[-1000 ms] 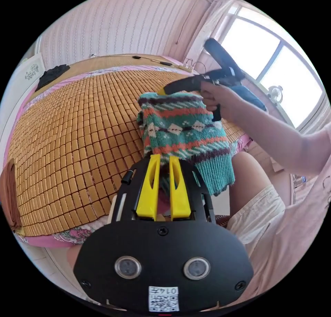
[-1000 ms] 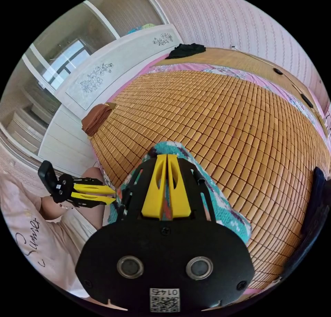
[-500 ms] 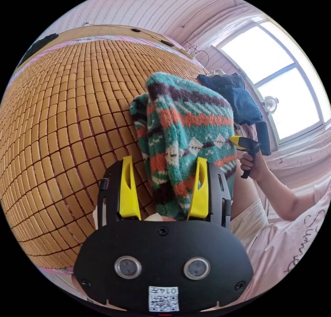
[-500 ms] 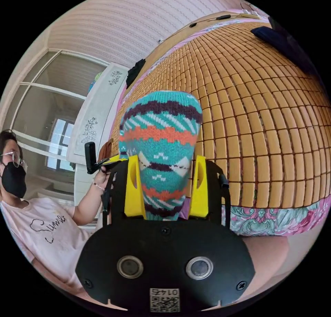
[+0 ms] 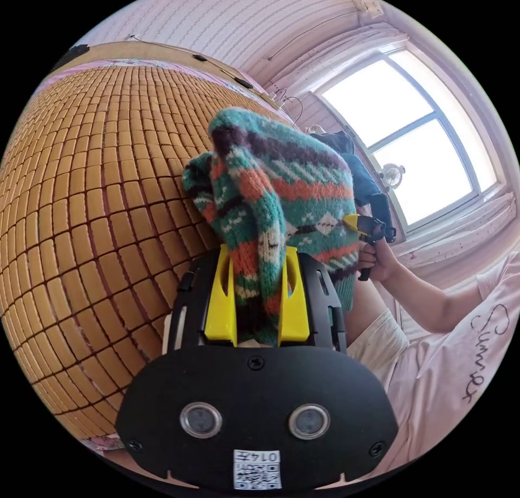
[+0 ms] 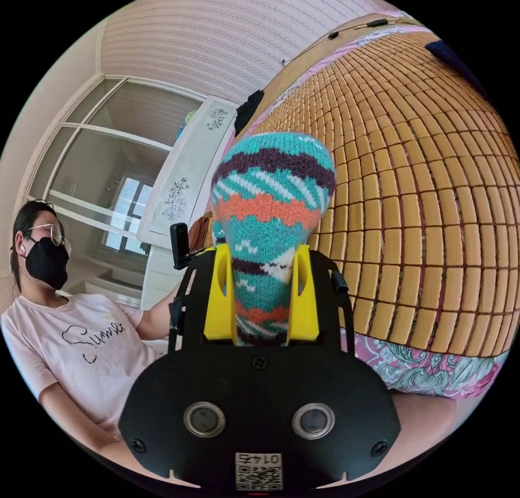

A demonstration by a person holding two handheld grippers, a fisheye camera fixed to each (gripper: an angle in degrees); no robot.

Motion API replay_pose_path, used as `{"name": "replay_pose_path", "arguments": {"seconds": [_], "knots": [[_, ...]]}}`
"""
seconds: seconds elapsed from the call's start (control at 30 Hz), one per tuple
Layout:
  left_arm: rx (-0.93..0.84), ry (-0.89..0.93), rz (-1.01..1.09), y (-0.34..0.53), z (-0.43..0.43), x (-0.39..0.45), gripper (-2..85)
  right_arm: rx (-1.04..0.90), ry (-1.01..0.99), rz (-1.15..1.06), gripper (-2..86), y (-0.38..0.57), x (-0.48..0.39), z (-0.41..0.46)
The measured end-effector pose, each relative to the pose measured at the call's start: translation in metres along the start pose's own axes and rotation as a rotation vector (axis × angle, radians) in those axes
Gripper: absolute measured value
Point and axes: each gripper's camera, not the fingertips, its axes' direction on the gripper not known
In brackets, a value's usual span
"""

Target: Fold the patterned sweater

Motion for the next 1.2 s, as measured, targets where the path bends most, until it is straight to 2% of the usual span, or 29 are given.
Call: {"name": "replay_pose_path", "arguments": {"seconds": [0.07,0.2,0.4,0.47,0.53,0.6,0.67,0.73,0.77,0.83,0.87,0.9,0.97,1.07,1.13,1.2], "knots": [[0.058,-0.013,-0.03,0.02,-0.02,0.006,11.6,-0.053,-0.011,-0.152,15.1,-0.018,-0.046,0.009],[0.322,-0.077,-0.164,0.093,-0.1,0.014,11.4,-0.198,-0.082,-0.405,15.0,-0.061,-0.131,0.05],[0.776,-0.399,-0.4,0.213,-0.247,0.029,11.4,-0.532,-0.286,-0.841,15.1,-0.141,-0.318,0.204],[0.884,-0.497,-0.447,0.232,-0.295,0.025,11.5,-0.607,-0.331,-0.997,15.6,-0.168,-0.413,0.274],[1.015,-0.596,-0.531,0.246,-0.359,0.006,12.0,-0.625,-0.308,-1.044,16.2,-0.194,-0.481,0.331],[1.08,-0.649,-0.633,0.253,-0.397,-0.026,12.5,-0.633,-0.196,-1.042,16.3,-0.219,-0.536,0.392],[1.047,-0.655,-0.794,0.256,-0.423,-0.075,12.9,-0.658,0.089,-1.017,14.0,-0.228,-0.575,0.471],[0.855,-0.666,-1.018,0.26,-0.425,-0.154,12.9,-0.697,0.25,-0.952,11.2,-0.208,-0.573,0.521],[0.802,-0.671,-1.056,0.263,-0.421,-0.169,13.1,-0.761,0.251,-0.968,10.6,-0.182,-0.565,0.55],[0.938,-0.646,-1.075,0.288,-0.419,-0.185,13.3,-0.869,0.3,-1.012,10.3,-0.136,-0.545,0.588],[0.95,-0.606,-1.086,0.294,-0.421,-0.188,13.3,-0.883,0.342,-1.05,10.3,-0.111,-0.536,0.604],[0.932,-0.567,-1.074,0.299,-0.422,-0.191,13.4,-0.853,0.347,-1.063,10.3,-0.103,-0.534,0.606],[0.906,-0.603,-1.003,0.299,-0.42,-0.184,13.5,-0.767,0.346,-1.091,10.2,-0.083,-0.533,0.598],[0.94,-0.599,-0.985,0.31,-0.416,-0.162,12.9,-0.804,0.266,-1.111,8.6,-0.07,-0.526,0.563],[0.955,-0.665,-0.917,0.318,-0.409,-0.119,10.8,-0.808,0.184,-1.105,7.6,-0.057,-0.51,0.519],[0.882,-0.775,-0.844,0.316,-0.395,-0.078,10.0,-0.79,0.183,-1.107,7.2,-0.037,-0.48,0.464]]}}
